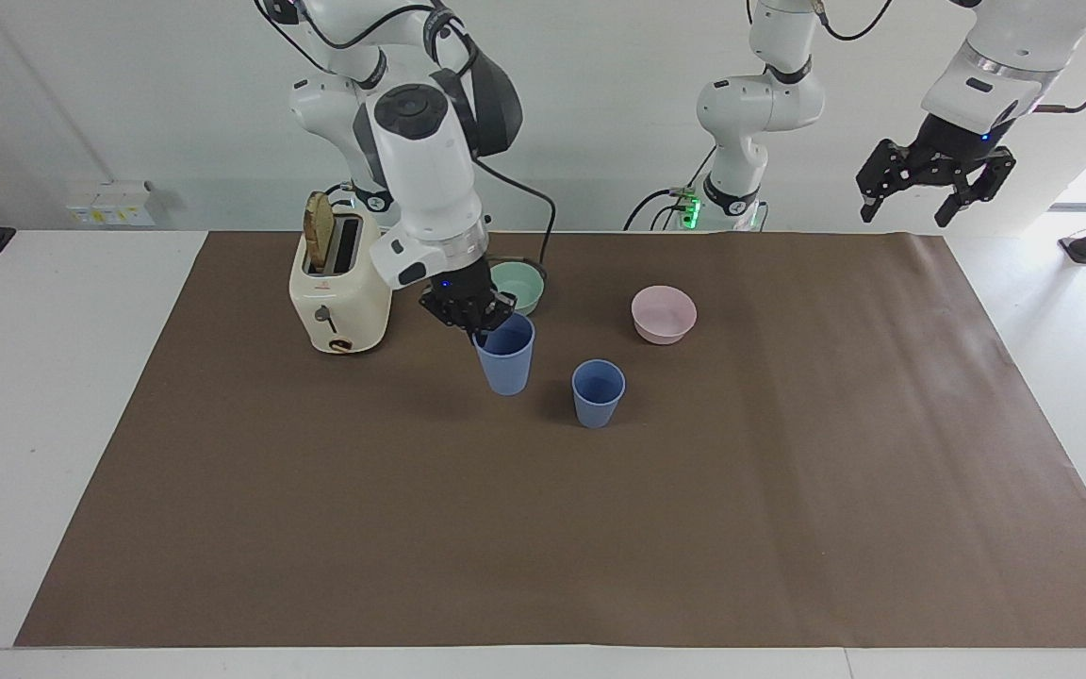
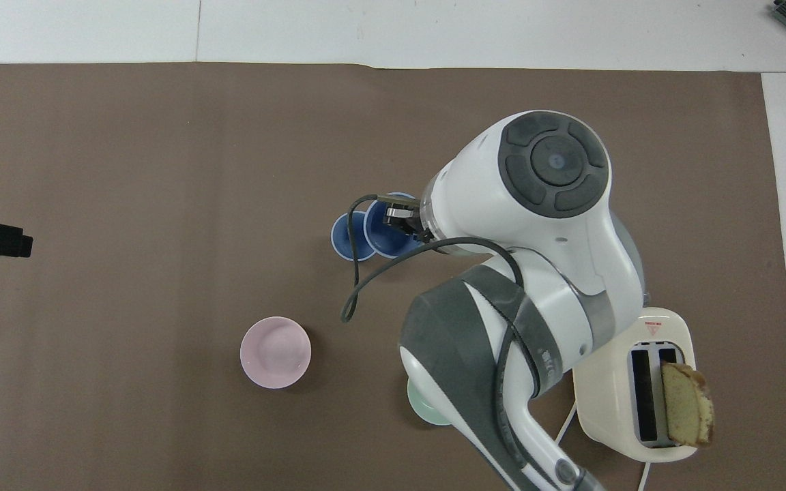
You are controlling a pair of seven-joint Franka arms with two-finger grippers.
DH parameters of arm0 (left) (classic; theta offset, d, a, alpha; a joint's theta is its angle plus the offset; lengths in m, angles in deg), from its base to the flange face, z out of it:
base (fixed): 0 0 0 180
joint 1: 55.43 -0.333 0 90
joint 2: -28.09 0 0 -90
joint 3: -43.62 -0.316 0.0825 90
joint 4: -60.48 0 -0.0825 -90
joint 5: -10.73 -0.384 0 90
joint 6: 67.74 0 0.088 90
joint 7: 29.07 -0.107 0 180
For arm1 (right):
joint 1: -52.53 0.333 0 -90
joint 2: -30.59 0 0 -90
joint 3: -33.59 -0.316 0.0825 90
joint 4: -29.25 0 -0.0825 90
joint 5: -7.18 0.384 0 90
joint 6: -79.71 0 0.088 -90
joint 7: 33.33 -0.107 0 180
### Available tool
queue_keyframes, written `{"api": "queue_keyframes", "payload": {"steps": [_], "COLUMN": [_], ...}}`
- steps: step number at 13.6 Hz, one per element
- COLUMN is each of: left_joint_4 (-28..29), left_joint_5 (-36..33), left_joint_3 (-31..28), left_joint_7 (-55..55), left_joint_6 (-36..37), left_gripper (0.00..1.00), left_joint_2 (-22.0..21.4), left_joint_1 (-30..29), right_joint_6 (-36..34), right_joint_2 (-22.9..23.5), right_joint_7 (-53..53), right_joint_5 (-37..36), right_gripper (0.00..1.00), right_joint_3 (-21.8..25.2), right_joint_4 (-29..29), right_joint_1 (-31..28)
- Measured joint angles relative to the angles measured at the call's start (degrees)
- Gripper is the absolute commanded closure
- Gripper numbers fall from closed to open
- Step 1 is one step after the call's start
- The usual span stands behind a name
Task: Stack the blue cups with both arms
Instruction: 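Carry the blue cup over the placed cup and lower it inside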
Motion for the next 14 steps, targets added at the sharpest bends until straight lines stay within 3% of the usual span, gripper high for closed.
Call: {"api": "queue_keyframes", "payload": {"steps": [5, 14], "left_joint_4": [0.1, 0.1], "left_joint_5": [0.0, 0.6], "left_joint_3": [0.0, -0.1], "left_joint_7": [0.0, 0.0], "left_joint_6": [-0.1, -0.2], "left_gripper": [0.00, 0.00], "left_joint_2": [0.0, 1.2], "left_joint_1": [-0.1, -0.2], "right_joint_6": [2.8, 5.8], "right_joint_2": [2.1, 4.8], "right_joint_7": [0.0, 0.0], "right_joint_5": [0.6, 0.6], "right_gripper": [1.00, 1.00], "right_joint_3": [-1.6, -1.1], "right_joint_4": [-0.4, -0.3], "right_joint_1": [2.8, 1.6]}}
